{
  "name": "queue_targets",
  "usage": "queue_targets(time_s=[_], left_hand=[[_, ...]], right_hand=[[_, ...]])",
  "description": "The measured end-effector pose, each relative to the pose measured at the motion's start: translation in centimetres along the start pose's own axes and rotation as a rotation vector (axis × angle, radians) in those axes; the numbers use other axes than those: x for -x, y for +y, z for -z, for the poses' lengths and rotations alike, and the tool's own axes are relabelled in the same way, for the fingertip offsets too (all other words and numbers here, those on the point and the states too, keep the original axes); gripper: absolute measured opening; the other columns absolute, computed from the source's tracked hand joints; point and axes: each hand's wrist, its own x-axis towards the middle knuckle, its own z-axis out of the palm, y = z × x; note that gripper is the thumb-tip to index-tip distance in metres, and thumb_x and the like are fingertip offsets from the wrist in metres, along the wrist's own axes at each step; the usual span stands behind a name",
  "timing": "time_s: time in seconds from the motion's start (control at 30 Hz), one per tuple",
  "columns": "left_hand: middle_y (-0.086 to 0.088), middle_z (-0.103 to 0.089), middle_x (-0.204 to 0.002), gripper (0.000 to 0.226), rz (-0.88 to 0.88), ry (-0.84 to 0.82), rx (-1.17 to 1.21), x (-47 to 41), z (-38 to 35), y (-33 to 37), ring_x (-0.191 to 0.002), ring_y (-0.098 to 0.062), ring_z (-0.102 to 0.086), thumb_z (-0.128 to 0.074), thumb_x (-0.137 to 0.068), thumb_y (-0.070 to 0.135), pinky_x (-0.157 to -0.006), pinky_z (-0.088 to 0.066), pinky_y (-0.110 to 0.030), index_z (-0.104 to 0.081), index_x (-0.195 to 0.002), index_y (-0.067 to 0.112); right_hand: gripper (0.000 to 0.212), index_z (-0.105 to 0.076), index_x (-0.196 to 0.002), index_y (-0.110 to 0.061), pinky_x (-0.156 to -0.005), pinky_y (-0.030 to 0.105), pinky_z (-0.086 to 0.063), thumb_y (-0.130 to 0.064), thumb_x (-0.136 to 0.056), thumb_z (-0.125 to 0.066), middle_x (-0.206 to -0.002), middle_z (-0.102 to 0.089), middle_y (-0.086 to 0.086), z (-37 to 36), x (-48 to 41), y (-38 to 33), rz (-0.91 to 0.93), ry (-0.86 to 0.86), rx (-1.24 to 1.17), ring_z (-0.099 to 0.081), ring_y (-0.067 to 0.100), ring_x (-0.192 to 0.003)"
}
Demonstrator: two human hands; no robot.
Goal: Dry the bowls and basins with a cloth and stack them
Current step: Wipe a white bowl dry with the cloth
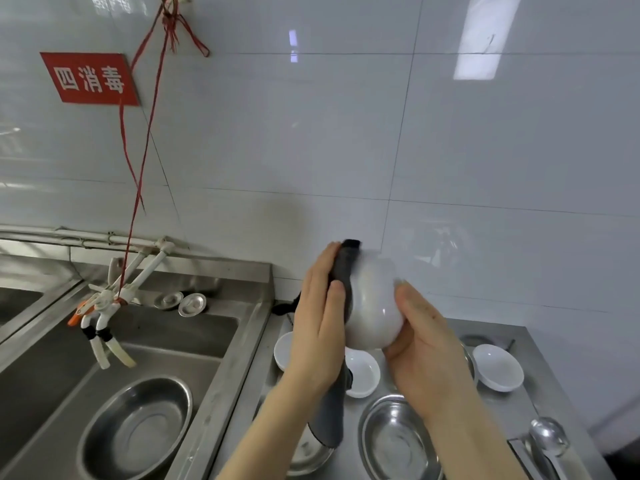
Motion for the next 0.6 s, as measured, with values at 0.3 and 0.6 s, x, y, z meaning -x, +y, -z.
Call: queue_targets(time_s=[0.3,0.6], left_hand=[[0.014,-0.019,-0.161,0.059,-0.224,0.109,-0.197,3.2,-2.6,-1.4,-0.147,-0.022,-0.025,-0.036,-0.099,0.01,-0.116,-0.032,-0.044,-0.027,-0.151,0.036],[0.016,-0.02,-0.16,0.05,-0.101,0.074,-0.151,1.2,-1.1,-2.1,-0.145,0.003,-0.018,-0.025,-0.097,0.03,-0.117,-0.019,-0.018,-0.02,-0.145,0.043]], right_hand=[[0.055,-0.072,-0.118,-0.006,-0.092,0.035,-0.057,-0.045,-0.1,-0.037,-0.125,-0.067,0.017,-0.5,-2.1,-0.2,-0.065,0.077,-0.304,-0.067,0.025,-0.113],[0.053,-0.055,-0.136,-0.005,-0.104,0.038,-0.047,-0.04,-0.102,-0.035,-0.131,-0.063,0.017,0.6,-1.6,0.3,-0.088,0.12,-0.293,-0.06,0.026,-0.124]])
